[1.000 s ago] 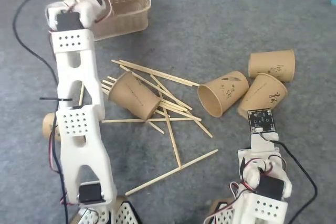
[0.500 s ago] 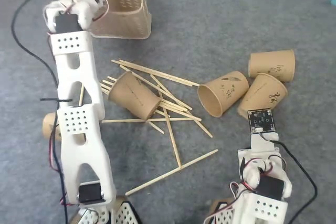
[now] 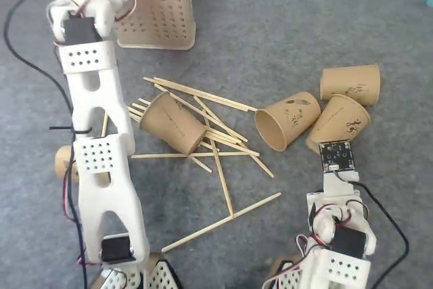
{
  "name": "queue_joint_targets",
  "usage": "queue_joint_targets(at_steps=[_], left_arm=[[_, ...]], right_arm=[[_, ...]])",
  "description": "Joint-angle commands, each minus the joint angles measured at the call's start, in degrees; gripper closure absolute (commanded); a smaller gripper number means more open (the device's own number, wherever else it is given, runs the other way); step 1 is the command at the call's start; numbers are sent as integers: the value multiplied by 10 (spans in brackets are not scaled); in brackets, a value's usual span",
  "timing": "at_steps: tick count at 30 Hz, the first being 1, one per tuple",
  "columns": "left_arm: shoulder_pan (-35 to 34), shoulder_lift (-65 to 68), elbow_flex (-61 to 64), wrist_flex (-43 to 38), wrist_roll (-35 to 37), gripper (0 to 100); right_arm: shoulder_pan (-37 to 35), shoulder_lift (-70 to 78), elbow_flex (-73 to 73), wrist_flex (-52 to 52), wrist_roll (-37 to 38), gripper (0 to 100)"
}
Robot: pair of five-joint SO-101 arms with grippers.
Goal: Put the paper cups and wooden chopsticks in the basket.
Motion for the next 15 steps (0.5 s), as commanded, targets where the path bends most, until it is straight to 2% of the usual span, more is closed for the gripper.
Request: queue_joint_targets(at_steps=[1,5,12,15], left_arm=[[23,-21,-63,40,-16,750],[69,-55,-20,81,-87,750],[122,-83,5,80,-90,750],[134,-80,9,27,-89,752]], right_arm=[[4,-8,-5,-7,5,991],[4,-8,-5,-7,5,991],[4,-8,-5,-7,5,991],[4,-8,-5,-7,5,991]])
